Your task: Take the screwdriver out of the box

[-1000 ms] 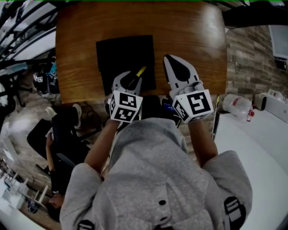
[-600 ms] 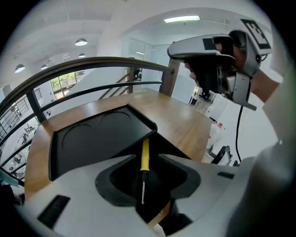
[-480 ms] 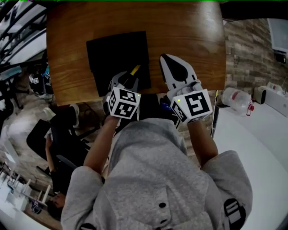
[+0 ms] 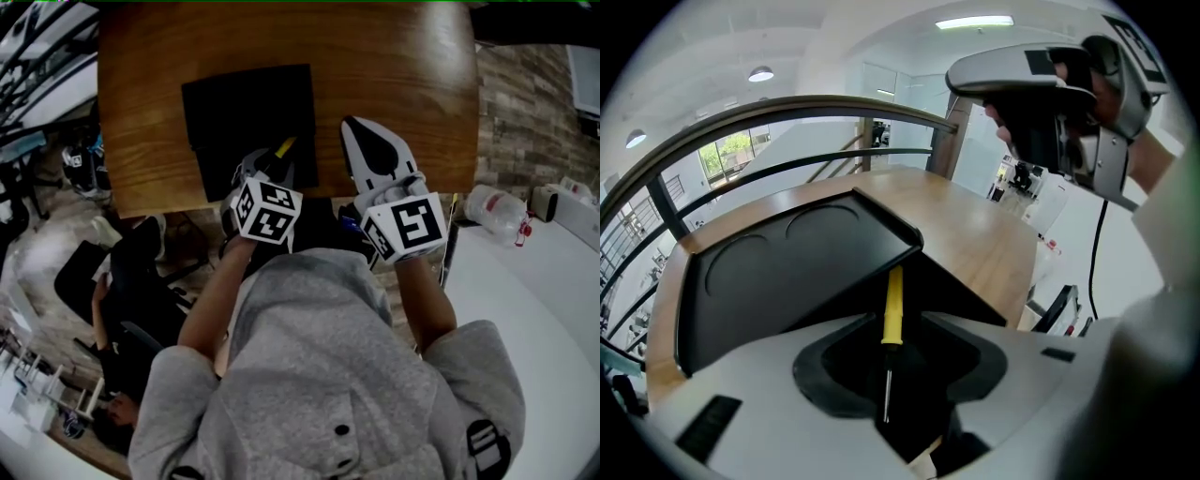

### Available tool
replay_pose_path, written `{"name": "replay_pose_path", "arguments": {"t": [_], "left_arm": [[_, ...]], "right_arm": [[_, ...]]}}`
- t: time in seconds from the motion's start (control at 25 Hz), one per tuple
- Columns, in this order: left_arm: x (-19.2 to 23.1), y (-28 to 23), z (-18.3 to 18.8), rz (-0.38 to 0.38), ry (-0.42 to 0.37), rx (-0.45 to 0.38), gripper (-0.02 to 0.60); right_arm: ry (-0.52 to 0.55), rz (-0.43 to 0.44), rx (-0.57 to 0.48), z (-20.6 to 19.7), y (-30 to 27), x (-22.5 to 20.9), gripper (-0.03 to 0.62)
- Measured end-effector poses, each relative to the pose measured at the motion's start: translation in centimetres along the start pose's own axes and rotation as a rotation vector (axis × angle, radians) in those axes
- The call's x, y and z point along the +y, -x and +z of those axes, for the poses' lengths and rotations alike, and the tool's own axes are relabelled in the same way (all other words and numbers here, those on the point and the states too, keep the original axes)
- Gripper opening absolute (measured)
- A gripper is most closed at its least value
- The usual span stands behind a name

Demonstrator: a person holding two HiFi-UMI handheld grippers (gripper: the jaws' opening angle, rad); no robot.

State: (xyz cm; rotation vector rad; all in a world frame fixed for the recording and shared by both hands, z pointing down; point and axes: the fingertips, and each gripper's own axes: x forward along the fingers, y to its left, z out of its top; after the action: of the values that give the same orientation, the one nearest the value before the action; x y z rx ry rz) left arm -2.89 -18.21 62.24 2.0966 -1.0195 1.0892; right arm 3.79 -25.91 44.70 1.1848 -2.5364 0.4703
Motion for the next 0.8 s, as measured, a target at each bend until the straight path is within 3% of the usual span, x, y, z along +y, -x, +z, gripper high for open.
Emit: {"name": "replay_pose_path", "arguments": {"t": [0.8], "left_arm": [[0.4, -3.8, -0.5, 0.049, -0.014, 0.105, 0.143]], "right_arm": [[-0.030, 0.033, 0.028, -1.3, -0.9, -3.3, 0.015]]}}
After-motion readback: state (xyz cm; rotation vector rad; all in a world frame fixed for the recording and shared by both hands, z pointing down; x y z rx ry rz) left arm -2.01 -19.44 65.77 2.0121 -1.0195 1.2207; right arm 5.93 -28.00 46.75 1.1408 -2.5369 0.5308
